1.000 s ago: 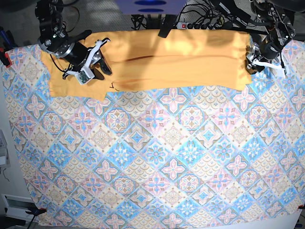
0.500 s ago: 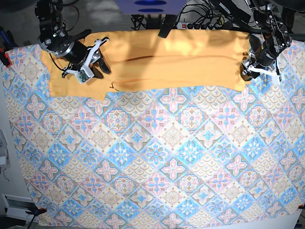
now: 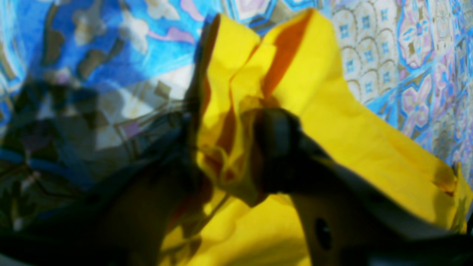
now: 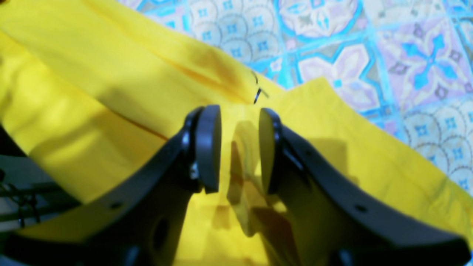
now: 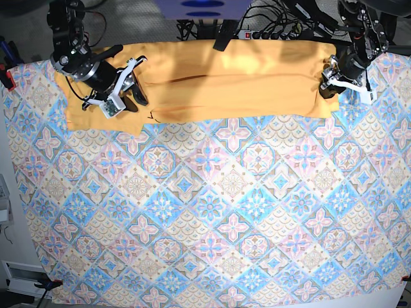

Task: Fold the T-shirt properly
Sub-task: 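Lift the left gripper's side and fold it toward the right gripper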

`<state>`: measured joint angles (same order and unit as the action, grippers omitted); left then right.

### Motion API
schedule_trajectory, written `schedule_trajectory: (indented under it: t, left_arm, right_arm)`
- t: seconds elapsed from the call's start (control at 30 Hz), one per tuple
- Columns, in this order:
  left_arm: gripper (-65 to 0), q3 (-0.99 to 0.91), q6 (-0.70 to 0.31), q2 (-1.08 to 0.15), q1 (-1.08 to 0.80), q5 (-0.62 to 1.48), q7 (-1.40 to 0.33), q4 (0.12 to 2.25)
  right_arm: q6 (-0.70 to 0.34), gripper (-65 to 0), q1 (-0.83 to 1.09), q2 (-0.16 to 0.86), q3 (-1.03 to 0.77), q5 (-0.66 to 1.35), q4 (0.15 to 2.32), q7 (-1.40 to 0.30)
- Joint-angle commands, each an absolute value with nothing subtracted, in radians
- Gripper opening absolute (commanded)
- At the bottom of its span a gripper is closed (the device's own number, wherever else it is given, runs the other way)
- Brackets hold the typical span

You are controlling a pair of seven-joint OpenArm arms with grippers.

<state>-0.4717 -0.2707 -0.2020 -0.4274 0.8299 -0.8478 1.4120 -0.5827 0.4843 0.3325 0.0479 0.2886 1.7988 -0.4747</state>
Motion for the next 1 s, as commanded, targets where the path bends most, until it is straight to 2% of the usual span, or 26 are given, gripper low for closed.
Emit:
schedule_trajectory:
  t: [0.0, 0.13, 0.23, 0.5, 0.73, 0.97]
  left_arm:
    - [-51.3, -0.45, -0.269, -0.183, -0.444, 0.808, -0.964, 1.402]
    - [-60.0, -0.452, -0.269, -0.183, -0.435, 0.811, -0.964, 1.409]
    - [-65.0, -0.452, -0.271, -0.179, -0.444, 0.828, -0.958, 1.498]
    - [-65.0, -0.463, -0.271, -0.177, -0.461, 0.908, -0.957, 1.724]
    - [-65.0, -0.487, -0.271, -0.174, -0.458, 1.072, -0.961, 1.744]
    - [-65.0, -0.371, -0.271, -0.12, -0.456, 1.119, -0.963, 1.816]
  right_arm:
    - [-0.588, -47.4, 0.487, 0.34, 0.044, 0.3, 1.813, -0.453]
    - [-0.588, -47.4, 0.487, 0.34, 0.044, 0.3, 1.811, -0.453]
    - [-0.588, -47.4, 0.487, 0.34, 0.044, 0.3, 1.81, -0.453]
    - [-0.588, -47.4, 0.493, 0.344, 0.035, 0.3, 1.756, -0.453]
    - [-0.588, -47.5, 0.516, 0.348, 0.005, 0.3, 1.738, -0.453]
    - [-0.588, -47.5, 0.518, 0.346, -0.03, 0.3, 1.738, -0.453]
